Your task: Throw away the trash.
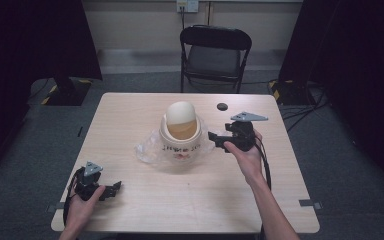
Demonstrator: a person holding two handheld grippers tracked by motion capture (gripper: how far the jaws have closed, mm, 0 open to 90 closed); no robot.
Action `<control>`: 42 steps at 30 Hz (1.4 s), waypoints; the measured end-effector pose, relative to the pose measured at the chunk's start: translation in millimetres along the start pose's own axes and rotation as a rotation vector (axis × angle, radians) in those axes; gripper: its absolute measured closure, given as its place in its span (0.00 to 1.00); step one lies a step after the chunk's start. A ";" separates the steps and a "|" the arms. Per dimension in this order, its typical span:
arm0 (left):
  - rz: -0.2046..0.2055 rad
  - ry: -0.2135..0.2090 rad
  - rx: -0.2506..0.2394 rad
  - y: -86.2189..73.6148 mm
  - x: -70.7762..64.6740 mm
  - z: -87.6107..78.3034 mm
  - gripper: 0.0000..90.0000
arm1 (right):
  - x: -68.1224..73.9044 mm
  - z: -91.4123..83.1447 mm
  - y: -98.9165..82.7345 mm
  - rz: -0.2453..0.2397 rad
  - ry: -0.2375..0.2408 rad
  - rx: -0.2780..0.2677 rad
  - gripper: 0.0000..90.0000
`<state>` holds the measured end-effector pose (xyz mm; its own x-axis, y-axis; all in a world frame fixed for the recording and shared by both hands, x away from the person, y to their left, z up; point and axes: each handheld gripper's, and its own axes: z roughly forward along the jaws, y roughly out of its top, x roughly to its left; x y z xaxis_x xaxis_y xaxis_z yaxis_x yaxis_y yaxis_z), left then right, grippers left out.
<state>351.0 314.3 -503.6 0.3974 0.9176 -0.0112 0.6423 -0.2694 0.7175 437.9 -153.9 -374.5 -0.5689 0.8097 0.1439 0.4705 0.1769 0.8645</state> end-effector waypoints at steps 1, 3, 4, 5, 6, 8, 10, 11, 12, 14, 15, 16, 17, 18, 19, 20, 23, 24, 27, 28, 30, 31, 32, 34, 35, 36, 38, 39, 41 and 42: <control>0.000 0.000 -0.001 0.0 0.0 0.0 0.00 | -2.7 -2.4 -2.8 0.004 -0.005 0.001 0.23; 0.000 0.000 0.000 0.0 0.0 0.0 0.00 | -11.0 -9.9 -12.0 0.021 -0.023 0.008 0.22; 0.000 0.000 0.000 0.0 0.0 0.0 0.00 | -11.0 -9.9 -12.0 0.021 -0.023 0.008 0.22; 0.000 0.000 0.000 0.0 0.0 0.0 0.00 | -13.8 -12.2 -14.4 0.027 -0.030 0.006 0.22; -0.001 -0.001 0.000 0.0 -0.1 0.0 0.00 | -15.6 -13.9 -15.9 0.033 -0.037 0.007 0.21; 0.000 0.000 0.000 0.0 0.0 0.0 0.00 | -22.0 -21.0 -21.1 0.044 -0.052 0.003 0.19; 0.000 0.000 0.000 0.0 0.0 0.0 0.00 | -25.5 -25.2 -23.2 0.052 -0.064 0.007 0.18; 0.000 0.000 0.000 0.0 0.0 0.0 0.00 | -27.0 -27.2 -23.9 0.056 -0.067 0.008 0.17; 0.000 0.000 0.000 0.0 0.0 0.0 0.00 | -27.0 -27.2 -23.9 0.056 -0.067 0.008 0.17; 0.000 0.000 0.000 0.0 0.0 0.0 0.00 | -31.4 -32.3 -27.3 0.059 -0.078 -0.005 0.16; 0.000 0.000 0.000 0.0 0.0 0.0 0.00 | -31.4 -32.3 -27.3 0.059 -0.078 -0.005 0.16; 0.000 0.000 0.000 0.0 0.0 0.0 0.00 | -33.3 -33.6 -29.7 0.066 -0.083 -0.003 0.16; 0.000 0.000 0.000 0.0 0.0 0.0 0.00 | -36.2 -34.7 -33.8 0.078 -0.088 0.004 0.16; 0.000 0.000 0.000 0.0 0.0 0.0 0.00 | -36.2 -34.7 -33.8 0.078 -0.088 0.004 0.16; 0.000 0.000 0.000 0.0 0.0 0.0 0.00 | -38.0 -35.2 -36.4 0.081 -0.093 0.009 0.16; 0.000 0.000 0.000 0.0 0.0 0.0 0.00 | -39.6 -35.8 -39.2 0.083 -0.098 0.016 0.16; 0.000 0.000 0.000 0.0 0.0 0.0 0.00 | -47.0 -39.8 -49.6 0.097 -0.128 0.030 0.16; 0.000 0.000 0.000 0.0 0.0 0.0 0.00 | -49.1 -41.5 -52.5 0.100 -0.136 0.036 0.16; 0.000 0.000 0.000 0.0 0.0 0.0 0.00 | -52.0 -43.8 -56.9 0.106 -0.145 0.041 0.16; 0.000 0.000 0.000 0.0 0.0 0.0 0.00 | -54.0 -45.5 -60.3 0.109 -0.152 0.044 0.16; 0.000 0.000 0.000 0.0 0.0 0.0 0.00 | -56.8 -47.5 -65.5 0.114 -0.165 0.057 0.16; 0.000 0.000 0.000 0.0 0.0 0.0 0.00 | -61.6 -49.1 -71.1 0.119 -0.167 0.067 0.16; 0.000 0.000 0.000 0.0 0.0 0.0 0.00 | -61.6 -49.1 -71.1 0.119 -0.167 0.067 0.16; 0.000 0.000 0.000 0.0 0.0 0.0 0.00 | -66.7 -51.6 -76.4 0.135 -0.175 0.071 0.16; 0.000 0.000 0.000 0.0 0.0 0.0 0.00 | -70.0 -53.0 -80.7 0.136 -0.189 0.081 0.16; 0.000 0.000 0.000 0.0 0.0 0.0 0.00 | -70.0 -53.0 -80.7 0.136 -0.189 0.081 0.16; 0.000 0.000 0.000 0.0 0.0 0.0 0.00 | -75.4 -54.8 -90.4 0.137 -0.212 0.107 0.16; 0.000 0.000 -0.001 0.0 0.0 0.0 0.00 | -76.9 -55.5 -94.0 0.140 -0.214 0.116 0.16; 0.000 0.000 0.000 0.0 0.0 0.0 0.00 | -78.2 -56.6 -97.6 0.144 -0.219 0.122 0.16; 0.000 0.000 0.000 0.0 0.0 0.0 0.00 | -79.7 -57.5 -101.3 0.144 -0.224 0.126 0.16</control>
<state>351.0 314.3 -503.6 0.3974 0.9176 -0.0113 0.6424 -0.2694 0.7175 396.8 -268.5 -445.8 -0.3338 0.9323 0.1394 0.6239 0.1077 0.7740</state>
